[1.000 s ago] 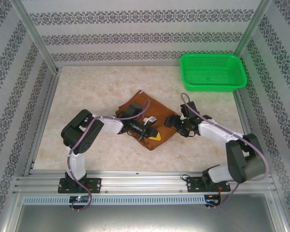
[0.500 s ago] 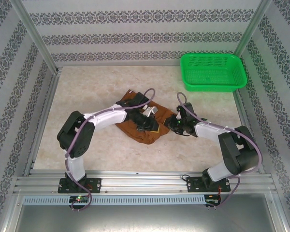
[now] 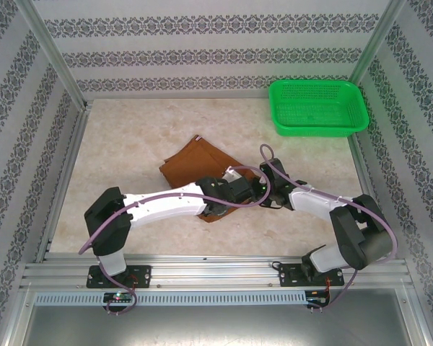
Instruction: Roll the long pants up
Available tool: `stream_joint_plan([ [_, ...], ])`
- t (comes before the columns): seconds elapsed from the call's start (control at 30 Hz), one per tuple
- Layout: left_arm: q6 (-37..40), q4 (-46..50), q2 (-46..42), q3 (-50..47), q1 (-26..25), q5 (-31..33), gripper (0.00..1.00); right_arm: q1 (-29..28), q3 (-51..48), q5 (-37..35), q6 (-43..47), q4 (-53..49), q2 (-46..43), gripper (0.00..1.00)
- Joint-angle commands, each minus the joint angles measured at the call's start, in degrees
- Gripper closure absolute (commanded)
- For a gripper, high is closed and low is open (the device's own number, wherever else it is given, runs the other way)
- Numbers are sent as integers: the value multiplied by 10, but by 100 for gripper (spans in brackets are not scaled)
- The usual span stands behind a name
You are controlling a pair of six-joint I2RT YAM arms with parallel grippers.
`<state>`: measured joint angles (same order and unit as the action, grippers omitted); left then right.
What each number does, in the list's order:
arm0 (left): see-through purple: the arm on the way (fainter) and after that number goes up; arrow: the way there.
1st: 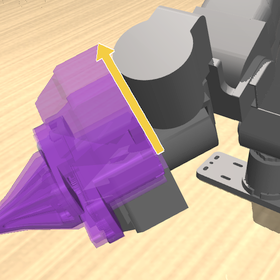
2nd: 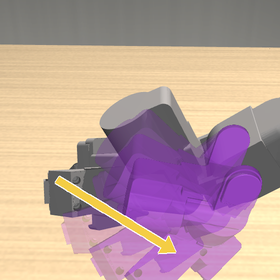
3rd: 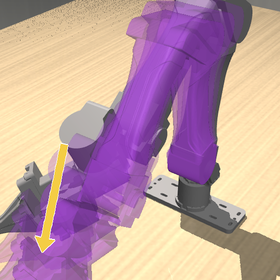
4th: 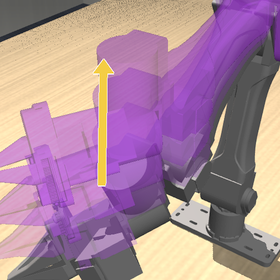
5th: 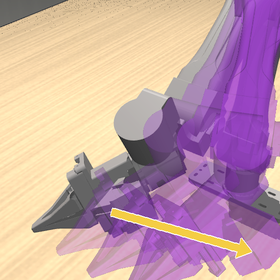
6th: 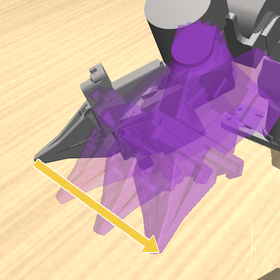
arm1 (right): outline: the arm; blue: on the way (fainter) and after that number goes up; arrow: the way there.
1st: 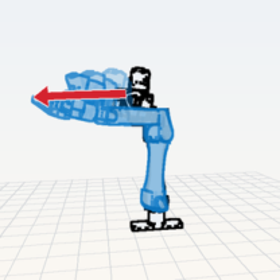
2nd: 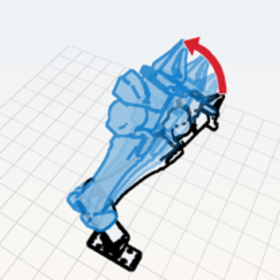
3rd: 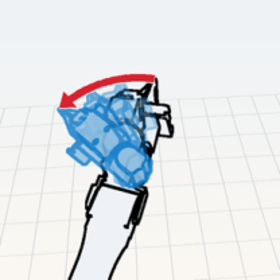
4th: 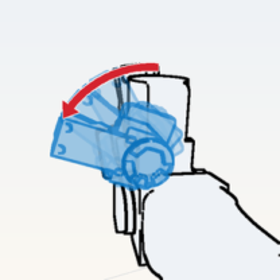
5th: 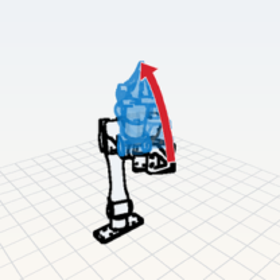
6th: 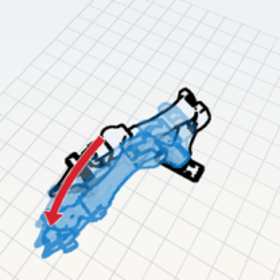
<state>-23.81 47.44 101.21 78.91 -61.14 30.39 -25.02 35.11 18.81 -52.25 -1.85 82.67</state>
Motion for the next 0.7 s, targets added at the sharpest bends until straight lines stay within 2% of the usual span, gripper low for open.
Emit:
stream_joint_plan([
  [0.0, -19, 79, -71, 1, 7, 115, 61, -3, -9, -42, 4, -67, 6, 100],
  [0.13, 25, -24, -145, -33, 4, -2, 66, -7, -6, -44, 6, -69, 13, 100],
  [0.23, 50, -73, -142, -33, 3, -145, 82, -12, -3, -43, 7, -67, 21, 100],
  [0.27, 44, -76, -127, -28, 4, -171, 88, -13, -2, -44, 7, -66, 24, 100],
  [0.33, 46, -78, -86, -17, 4, -210, 93, -15, -4, -43, 3, -59, 29, 100],
  [0.47, 28, -91, -10, -13, 18, -226, 96, -22, -1, -42, 2, -57, 37, 100],
  [0.6, -32, -97, 51, -41, 86, -253, 96, -25, -4, -43, 2, -57, 41, 100],
  [0.67, -74, -96, 87, -68, 129, -298, 96, -26, -6, -45, 2, -59, 38, 100],
])
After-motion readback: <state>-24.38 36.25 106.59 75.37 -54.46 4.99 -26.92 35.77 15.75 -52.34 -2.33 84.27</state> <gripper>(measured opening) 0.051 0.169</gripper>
